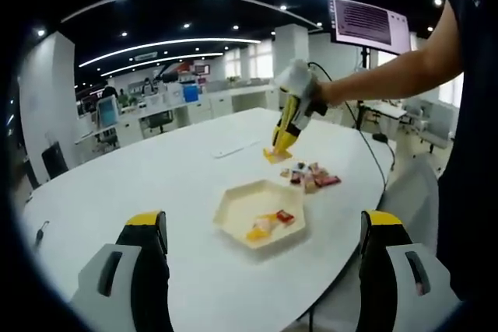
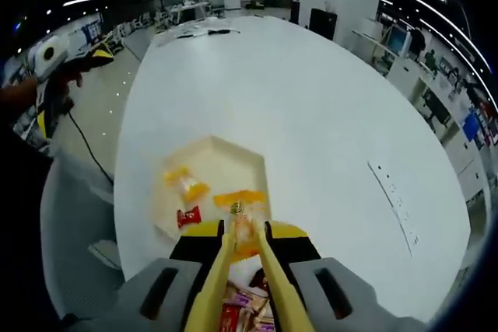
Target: Place the target food into the container with the food tongs after gripping and lifting it, then release it inside without dropping or visibly crushing the food.
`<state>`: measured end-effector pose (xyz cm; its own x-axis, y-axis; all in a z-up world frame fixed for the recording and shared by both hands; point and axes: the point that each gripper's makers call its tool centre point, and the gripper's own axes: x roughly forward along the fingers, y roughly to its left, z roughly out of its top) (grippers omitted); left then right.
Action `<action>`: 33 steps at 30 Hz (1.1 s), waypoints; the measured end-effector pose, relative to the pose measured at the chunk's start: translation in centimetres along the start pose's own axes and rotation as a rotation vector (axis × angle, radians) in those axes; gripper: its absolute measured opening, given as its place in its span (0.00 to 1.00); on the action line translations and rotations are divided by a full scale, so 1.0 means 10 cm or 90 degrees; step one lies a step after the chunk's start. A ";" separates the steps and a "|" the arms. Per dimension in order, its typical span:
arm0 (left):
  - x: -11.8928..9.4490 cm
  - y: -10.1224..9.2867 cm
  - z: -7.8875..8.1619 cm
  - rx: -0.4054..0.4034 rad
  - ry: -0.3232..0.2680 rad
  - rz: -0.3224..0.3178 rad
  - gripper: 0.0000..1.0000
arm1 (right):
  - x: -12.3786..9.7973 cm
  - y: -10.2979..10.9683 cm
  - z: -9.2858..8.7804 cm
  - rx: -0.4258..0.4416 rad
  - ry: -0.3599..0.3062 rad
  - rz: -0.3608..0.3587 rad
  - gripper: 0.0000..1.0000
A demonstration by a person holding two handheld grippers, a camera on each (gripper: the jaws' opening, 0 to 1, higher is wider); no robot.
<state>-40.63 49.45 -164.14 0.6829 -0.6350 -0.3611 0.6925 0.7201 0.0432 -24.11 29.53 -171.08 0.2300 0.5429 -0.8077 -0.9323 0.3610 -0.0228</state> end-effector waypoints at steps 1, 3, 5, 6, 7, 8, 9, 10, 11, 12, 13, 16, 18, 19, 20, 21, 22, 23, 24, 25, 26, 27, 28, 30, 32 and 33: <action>-0.01 0.00 -0.01 -0.001 0.000 0.001 0.99 | 0.00 0.00 0.01 -0.001 0.000 0.000 0.19; -0.02 -0.01 -0.01 0.000 0.001 0.002 0.99 | 0.02 0.02 0.08 -0.006 -0.002 0.001 0.19; -0.03 -0.01 0.00 0.000 -0.002 0.003 0.99 | 0.04 0.05 0.15 -0.014 -0.004 0.003 0.19; -0.03 -0.01 0.00 0.000 -0.003 0.005 0.99 | 0.05 0.06 0.17 -0.017 -0.002 0.005 0.19; -0.04 0.00 0.01 0.000 -0.006 0.006 0.99 | 0.07 0.07 0.21 -0.022 -0.002 0.006 0.19; -0.04 0.00 0.02 -0.001 -0.008 0.006 0.99 | 0.07 0.08 0.24 -0.023 -0.002 0.006 0.19; -0.05 -0.01 0.03 -0.001 -0.010 0.007 0.99 | 0.07 0.08 0.29 -0.027 -0.004 0.008 0.19; -0.05 -0.01 0.02 -0.002 -0.011 0.007 0.99 | 0.07 0.09 0.33 -0.028 -0.007 0.008 0.19; -0.05 -0.01 0.02 -0.002 -0.012 0.007 0.99 | 0.06 0.10 0.38 -0.031 -0.010 0.007 0.19; -0.05 -0.01 0.02 -0.002 -0.013 0.006 0.99 | 0.06 0.11 0.41 -0.032 -0.012 0.007 0.19; -0.05 -0.02 0.02 -0.004 -0.013 0.005 0.99 | 0.06 0.12 0.44 -0.032 -0.015 0.008 0.19; -0.05 -0.02 0.00 -0.004 -0.014 0.002 0.99 | 0.08 0.15 0.55 -0.037 -0.018 0.010 0.19; -0.05 -0.01 0.00 -0.006 -0.016 0.002 0.99 | 0.11 0.18 0.62 -0.040 -0.020 0.012 0.19; -0.05 -0.01 0.01 -0.006 -0.017 0.001 0.99 | 0.11 0.20 0.64 -0.042 -0.019 0.015 0.19; -0.05 0.00 0.01 -0.007 -0.018 0.001 0.99 | 0.12 0.21 0.68 -0.046 -0.020 0.014 0.19; -0.05 0.00 0.01 -0.007 -0.020 0.000 0.99 | 0.14 0.24 0.72 -0.048 -0.019 0.016 0.19; -0.05 0.01 0.01 -0.007 -0.021 0.001 0.99 | 0.15 0.25 0.75 -0.051 -0.019 0.016 0.20; -0.05 0.01 0.01 -0.008 -0.022 0.001 0.99 | 0.15 0.25 0.78 -0.052 -0.020 0.015 0.20; -0.05 0.02 0.01 -0.009 -0.023 0.001 0.99 | 0.17 0.27 0.83 -0.053 -0.021 0.020 0.20; -0.05 0.03 0.01 -0.011 -0.026 0.001 0.99 | 0.18 0.28 0.86 -0.056 -0.021 0.021 0.20; -0.05 0.03 0.01 -0.012 -0.027 0.001 0.99 | 0.20 0.28 0.88 -0.060 -0.019 0.020 0.20; -0.05 0.03 0.01 -0.012 -0.027 0.001 0.99 | 0.21 0.28 0.92 -0.062 -0.016 0.021 0.20; -0.05 0.03 0.00 -0.012 -0.027 0.001 0.99 | 0.21 0.29 0.95 -0.063 -0.017 0.022 0.20; -0.06 0.04 -0.01 -0.013 -0.027 0.000 0.99 | 0.22 0.29 1.02 -0.064 -0.019 0.022 0.20; -0.06 0.06 -0.02 -0.016 -0.028 0.002 0.99 | 0.23 0.32 1.06 -0.066 -0.022 0.023 0.20; -0.06 0.06 -0.02 -0.017 -0.029 0.002 0.99 | 0.24 0.34 1.07 -0.067 -0.022 0.024 0.20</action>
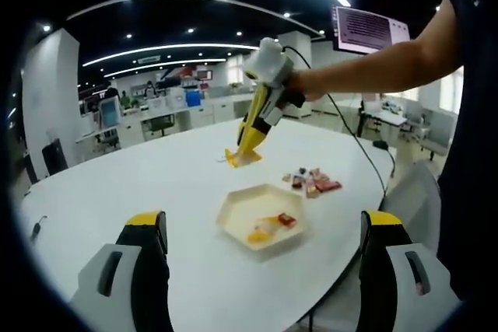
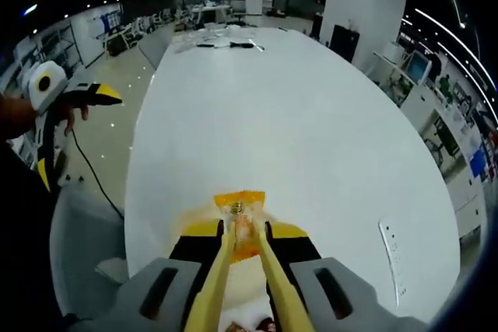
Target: Place the target food into the container with the food tongs after gripping and lifting it, then release it inside without dropping or visibly crushing the food.
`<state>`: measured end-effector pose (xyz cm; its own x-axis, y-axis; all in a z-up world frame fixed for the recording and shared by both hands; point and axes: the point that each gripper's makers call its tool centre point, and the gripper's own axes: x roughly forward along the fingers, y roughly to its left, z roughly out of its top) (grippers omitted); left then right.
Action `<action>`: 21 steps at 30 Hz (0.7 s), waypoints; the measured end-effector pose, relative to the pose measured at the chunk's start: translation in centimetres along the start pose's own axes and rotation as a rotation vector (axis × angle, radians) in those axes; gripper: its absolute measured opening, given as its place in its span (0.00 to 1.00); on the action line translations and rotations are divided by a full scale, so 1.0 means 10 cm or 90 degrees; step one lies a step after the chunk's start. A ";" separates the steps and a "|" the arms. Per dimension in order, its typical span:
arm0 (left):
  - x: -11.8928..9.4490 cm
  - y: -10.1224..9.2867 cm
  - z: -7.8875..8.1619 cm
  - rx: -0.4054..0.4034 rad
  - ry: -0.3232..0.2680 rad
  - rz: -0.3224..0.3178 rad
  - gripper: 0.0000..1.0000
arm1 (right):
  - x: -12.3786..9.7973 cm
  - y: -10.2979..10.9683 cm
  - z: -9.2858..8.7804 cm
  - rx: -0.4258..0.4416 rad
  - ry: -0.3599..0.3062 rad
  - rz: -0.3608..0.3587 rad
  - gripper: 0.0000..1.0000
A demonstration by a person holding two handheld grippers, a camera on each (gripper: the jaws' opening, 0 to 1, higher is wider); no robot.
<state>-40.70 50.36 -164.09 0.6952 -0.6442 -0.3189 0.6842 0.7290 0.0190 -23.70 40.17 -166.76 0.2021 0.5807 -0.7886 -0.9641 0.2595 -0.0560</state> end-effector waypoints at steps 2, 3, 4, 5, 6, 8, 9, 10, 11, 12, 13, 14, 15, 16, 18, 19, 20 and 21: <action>0.00 0.01 -0.01 -0.001 0.000 0.001 0.99 | 0.02 0.02 0.02 -0.005 0.002 0.002 0.20; 0.00 0.02 -0.01 -0.002 0.000 0.001 0.99 | 0.02 0.03 0.02 -0.006 0.003 0.003 0.20; 0.00 0.02 -0.01 -0.003 -0.001 0.001 0.99 | 0.02 0.03 0.02 -0.006 0.003 0.003 0.20; 0.00 0.01 -0.01 -0.002 -0.001 0.000 0.99 | 0.02 0.02 0.03 -0.010 0.001 0.001 0.20; 0.00 0.01 -0.01 -0.002 -0.001 0.000 0.99 | 0.02 0.02 0.04 -0.013 -0.005 0.002 0.21; 0.00 0.02 -0.01 -0.004 -0.001 0.001 0.99 | 0.01 0.03 0.10 -0.019 -0.026 0.000 0.23; 0.00 0.02 -0.01 -0.004 -0.002 0.002 0.99 | 0.01 0.01 0.09 -0.014 -0.023 -0.003 0.23; 0.00 0.02 -0.01 -0.004 -0.002 0.002 0.99 | 0.01 0.01 0.08 -0.015 -0.022 -0.001 0.24; 0.00 0.02 -0.01 -0.004 -0.003 0.003 0.99 | 0.00 0.00 0.09 -0.019 -0.025 -0.005 0.24; 0.00 0.02 0.00 -0.004 -0.005 0.003 0.99 | 0.00 0.00 0.08 -0.019 -0.026 -0.004 0.24; 0.00 0.02 0.00 -0.004 -0.005 0.003 0.99 | -0.01 0.01 0.08 -0.020 -0.026 -0.002 0.24; -0.01 0.02 0.00 -0.005 -0.005 0.004 0.99 | -0.02 0.01 0.09 -0.023 -0.029 -0.004 0.24; -0.01 0.02 0.00 -0.005 -0.005 0.004 0.99 | -0.03 0.02 0.09 -0.025 -0.029 -0.004 0.25; -0.01 0.02 -0.01 -0.005 -0.004 0.005 0.99 | -0.04 0.03 0.10 -0.027 -0.030 -0.002 0.25; -0.01 0.02 -0.01 -0.005 -0.004 0.004 0.99 | -0.07 0.05 0.13 -0.032 -0.035 -0.003 0.25; -0.01 0.02 -0.01 -0.005 -0.004 0.004 0.99 | -0.08 0.05 0.13 -0.031 -0.036 -0.002 0.25; 0.00 0.02 -0.01 -0.004 -0.004 0.004 0.99 | -0.09 0.05 0.14 -0.033 -0.039 -0.003 0.25; 0.00 0.02 -0.01 -0.004 -0.004 0.004 0.99 | -0.10 0.05 0.15 -0.035 -0.042 -0.003 0.25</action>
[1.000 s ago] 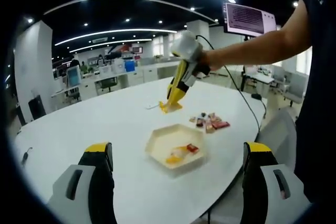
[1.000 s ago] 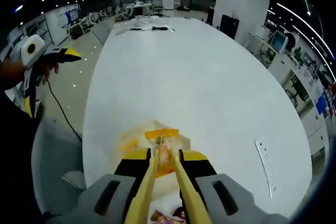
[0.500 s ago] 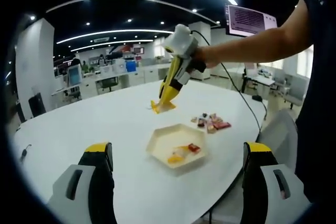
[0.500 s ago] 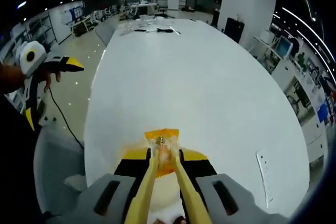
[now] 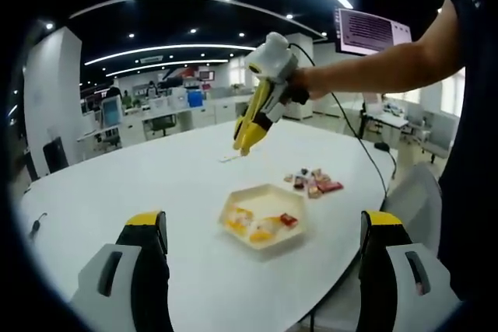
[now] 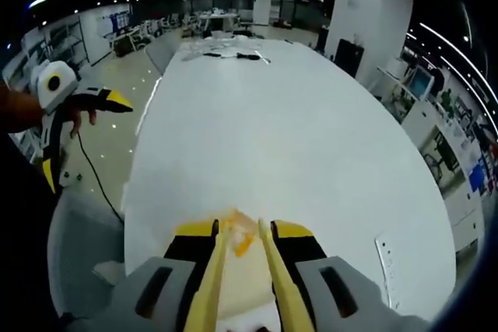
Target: Place the target food into the container with the food tongs after gripping and lifting it, then release it inside without dropping or visibly crushing the food.
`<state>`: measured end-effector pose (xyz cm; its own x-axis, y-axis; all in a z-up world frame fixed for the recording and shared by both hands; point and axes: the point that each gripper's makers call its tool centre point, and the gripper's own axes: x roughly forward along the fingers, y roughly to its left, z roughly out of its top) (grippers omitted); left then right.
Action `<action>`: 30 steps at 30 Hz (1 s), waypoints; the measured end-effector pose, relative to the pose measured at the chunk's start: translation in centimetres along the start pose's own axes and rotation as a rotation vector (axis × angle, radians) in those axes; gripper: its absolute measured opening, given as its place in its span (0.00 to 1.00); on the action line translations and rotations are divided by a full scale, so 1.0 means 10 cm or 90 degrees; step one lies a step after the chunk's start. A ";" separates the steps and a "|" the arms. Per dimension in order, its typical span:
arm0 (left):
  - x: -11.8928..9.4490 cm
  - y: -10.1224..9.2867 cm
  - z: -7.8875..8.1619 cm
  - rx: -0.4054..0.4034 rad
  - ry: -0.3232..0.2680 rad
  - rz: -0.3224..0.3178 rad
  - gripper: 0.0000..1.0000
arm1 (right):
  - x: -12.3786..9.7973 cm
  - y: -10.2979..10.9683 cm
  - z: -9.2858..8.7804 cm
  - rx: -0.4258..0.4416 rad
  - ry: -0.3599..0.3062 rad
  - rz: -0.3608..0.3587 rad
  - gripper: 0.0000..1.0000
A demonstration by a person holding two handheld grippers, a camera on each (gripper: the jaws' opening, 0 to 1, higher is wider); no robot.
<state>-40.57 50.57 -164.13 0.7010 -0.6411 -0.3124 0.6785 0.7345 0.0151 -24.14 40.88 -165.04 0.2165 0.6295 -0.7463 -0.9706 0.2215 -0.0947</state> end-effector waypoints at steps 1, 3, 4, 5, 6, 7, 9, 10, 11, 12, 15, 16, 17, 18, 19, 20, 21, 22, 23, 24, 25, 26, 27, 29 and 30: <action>0.00 0.00 0.00 0.000 0.000 0.000 0.99 | 0.00 0.00 0.01 0.001 -0.001 0.000 0.25; 0.00 0.00 0.01 0.001 -0.001 -0.001 0.99 | -0.01 0.00 0.02 0.000 -0.004 -0.001 0.25; 0.00 0.00 0.01 0.002 -0.001 -0.002 0.99 | -0.02 0.00 0.03 -0.001 -0.005 -0.001 0.25; 0.00 0.00 0.02 0.002 -0.002 -0.002 0.99 | -0.02 0.00 0.03 -0.002 -0.005 -0.002 0.25; 0.00 0.00 0.02 0.002 -0.003 -0.002 0.99 | -0.04 0.00 0.03 -0.003 -0.006 -0.003 0.25; 0.00 0.00 0.02 0.002 -0.003 -0.002 0.99 | -0.04 0.00 0.03 -0.005 -0.007 -0.004 0.25; 0.00 0.00 0.02 0.000 -0.003 -0.003 0.99 | -0.08 0.01 0.03 -0.007 -0.010 -0.006 0.26; 0.01 -0.01 0.02 -0.001 -0.002 -0.004 0.99 | -0.10 0.01 0.03 -0.009 -0.014 -0.006 0.26; 0.01 -0.03 0.02 -0.001 -0.001 -0.009 0.99 | -0.12 0.02 0.04 -0.011 -0.020 -0.007 0.26; 0.02 -0.05 0.03 0.004 -0.002 -0.014 0.99 | -0.14 0.02 0.04 -0.016 -0.022 -0.008 0.26; 0.05 -0.03 0.00 0.014 0.001 -0.018 0.99 | -0.21 0.02 0.06 -0.031 -0.034 -0.017 0.26; 0.05 -0.01 -0.01 0.013 0.001 -0.016 0.99 | -0.26 0.02 0.06 -0.026 -0.038 -0.020 0.26; 0.06 0.00 -0.01 0.009 0.001 -0.013 0.99 | -0.28 0.01 0.06 -0.021 -0.043 -0.021 0.26; 0.05 0.00 0.02 0.005 -0.002 -0.010 0.99 | -0.31 0.01 0.06 -0.019 -0.046 -0.022 0.26; 0.05 -0.02 0.06 0.004 -0.007 -0.008 0.99 | -0.33 0.01 0.04 -0.019 -0.046 -0.022 0.26; 0.04 -0.04 0.11 0.003 -0.015 -0.009 0.99 | -0.36 0.01 0.02 -0.022 -0.045 -0.025 0.26; 0.04 -0.06 0.12 0.002 -0.017 -0.010 0.99 | -0.38 0.02 0.00 -0.023 -0.044 -0.026 0.26; 0.05 -0.07 0.11 0.005 -0.017 -0.011 0.99 | -0.41 0.01 -0.02 -0.023 -0.045 -0.029 0.26; 0.06 -0.07 0.10 0.007 -0.015 -0.010 0.99 | -0.43 0.01 -0.05 -0.022 -0.045 -0.031 0.26; 0.07 -0.08 0.08 0.008 -0.013 -0.010 0.99 | -0.46 0.00 -0.08 -0.019 -0.046 -0.034 0.26; 0.07 -0.08 0.07 0.007 -0.012 -0.009 0.99 | -0.48 -0.02 -0.11 -0.016 -0.047 -0.038 0.26; 0.07 -0.08 0.07 0.005 -0.011 -0.008 0.99 | -0.50 -0.02 -0.15 -0.013 -0.046 -0.040 0.26; 0.07 -0.09 0.07 0.003 -0.012 -0.008 0.99 | -0.52 -0.02 -0.20 -0.008 -0.045 -0.040 0.26; 0.08 -0.11 0.09 0.006 -0.014 -0.010 0.99 | -0.56 -0.02 -0.30 -0.005 -0.039 -0.045 0.26; 0.08 -0.13 0.10 0.008 -0.013 -0.012 0.99 | -0.57 -0.01 -0.34 -0.005 -0.034 -0.046 0.26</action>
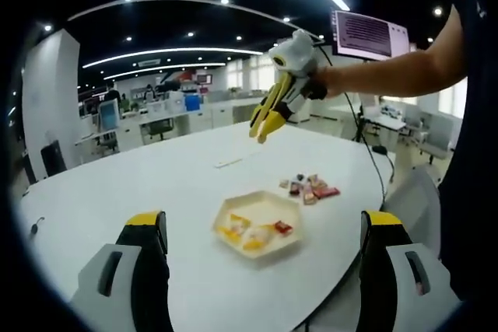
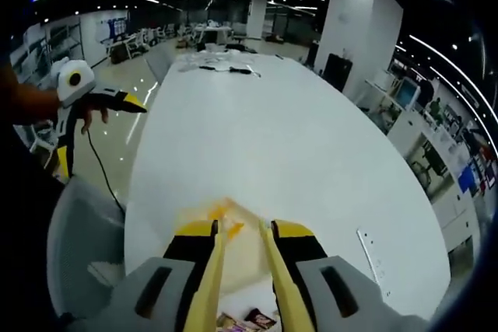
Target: Place the target food into the container with the food tongs after gripping and lifting it, then release it inside without dropping or visibly crushing the food.
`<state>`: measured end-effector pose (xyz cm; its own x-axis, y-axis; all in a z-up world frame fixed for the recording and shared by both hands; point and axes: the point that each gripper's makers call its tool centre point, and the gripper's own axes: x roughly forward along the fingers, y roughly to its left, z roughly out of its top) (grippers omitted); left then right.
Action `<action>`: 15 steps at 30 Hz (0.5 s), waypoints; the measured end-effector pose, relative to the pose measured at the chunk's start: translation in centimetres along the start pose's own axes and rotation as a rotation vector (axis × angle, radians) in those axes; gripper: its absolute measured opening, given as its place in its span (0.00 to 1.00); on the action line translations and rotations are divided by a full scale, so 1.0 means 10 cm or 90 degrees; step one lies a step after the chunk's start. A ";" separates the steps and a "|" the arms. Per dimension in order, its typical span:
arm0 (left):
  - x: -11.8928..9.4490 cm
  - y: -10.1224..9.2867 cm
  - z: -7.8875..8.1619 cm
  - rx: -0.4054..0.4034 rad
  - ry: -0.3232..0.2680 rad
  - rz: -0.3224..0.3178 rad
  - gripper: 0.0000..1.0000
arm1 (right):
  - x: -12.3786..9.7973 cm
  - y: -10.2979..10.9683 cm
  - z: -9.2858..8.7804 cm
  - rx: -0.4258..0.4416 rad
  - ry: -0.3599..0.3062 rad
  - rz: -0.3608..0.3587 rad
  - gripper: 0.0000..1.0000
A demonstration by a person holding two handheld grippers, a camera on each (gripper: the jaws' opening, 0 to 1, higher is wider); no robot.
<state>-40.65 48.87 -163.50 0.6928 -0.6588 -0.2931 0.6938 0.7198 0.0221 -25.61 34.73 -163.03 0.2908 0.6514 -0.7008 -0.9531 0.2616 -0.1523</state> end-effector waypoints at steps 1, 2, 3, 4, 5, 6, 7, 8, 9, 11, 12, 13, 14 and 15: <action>0.01 -0.01 0.00 0.002 0.001 -0.002 0.99 | -0.02 -0.01 -0.05 0.000 0.001 -0.003 0.26; 0.01 -0.01 0.00 0.003 0.003 -0.002 0.99 | -0.04 -0.02 -0.08 0.004 0.002 -0.003 0.26; 0.01 -0.01 0.00 0.004 0.004 -0.002 0.99 | -0.07 -0.01 -0.12 0.005 0.005 -0.001 0.26; 0.01 -0.01 0.01 0.004 0.003 -0.002 0.99 | -0.08 -0.01 -0.15 0.003 0.006 -0.003 0.26; 0.01 -0.02 0.02 0.004 0.002 -0.004 0.99 | -0.10 -0.02 -0.17 0.003 0.006 -0.005 0.26; 0.02 -0.02 0.02 0.006 0.003 -0.005 0.99 | -0.12 -0.02 -0.20 0.005 0.008 -0.006 0.26; 0.02 -0.02 0.01 0.008 0.004 -0.006 0.99 | -0.14 -0.03 -0.23 0.005 0.009 -0.009 0.26; 0.01 -0.02 0.01 0.009 0.006 -0.006 0.99 | -0.16 -0.05 -0.27 0.006 0.009 -0.012 0.26; 0.01 -0.02 0.01 0.009 0.007 -0.005 0.99 | -0.18 -0.05 -0.29 0.009 0.010 -0.012 0.26; 0.01 -0.02 0.02 0.009 0.006 -0.004 0.99 | -0.22 -0.05 -0.34 0.009 0.010 -0.014 0.27; 0.01 -0.02 0.02 0.009 0.005 -0.004 0.99 | -0.23 -0.05 -0.35 0.009 0.011 -0.014 0.27; 0.01 -0.03 0.02 0.009 0.005 -0.004 0.99 | -0.25 -0.06 -0.38 0.009 0.012 -0.016 0.27; 0.00 -0.03 0.02 0.010 0.006 -0.004 0.99 | -0.27 -0.06 -0.40 0.009 0.013 -0.017 0.27; 0.00 -0.02 0.01 0.010 0.007 -0.004 0.99 | -0.31 -0.08 -0.44 0.010 0.014 -0.021 0.27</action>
<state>-40.77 48.70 -163.36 0.6867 -0.6606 -0.3034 0.7009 0.7124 0.0353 -26.14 29.39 -163.86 0.3195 0.6264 -0.7111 -0.9417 0.2935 -0.1645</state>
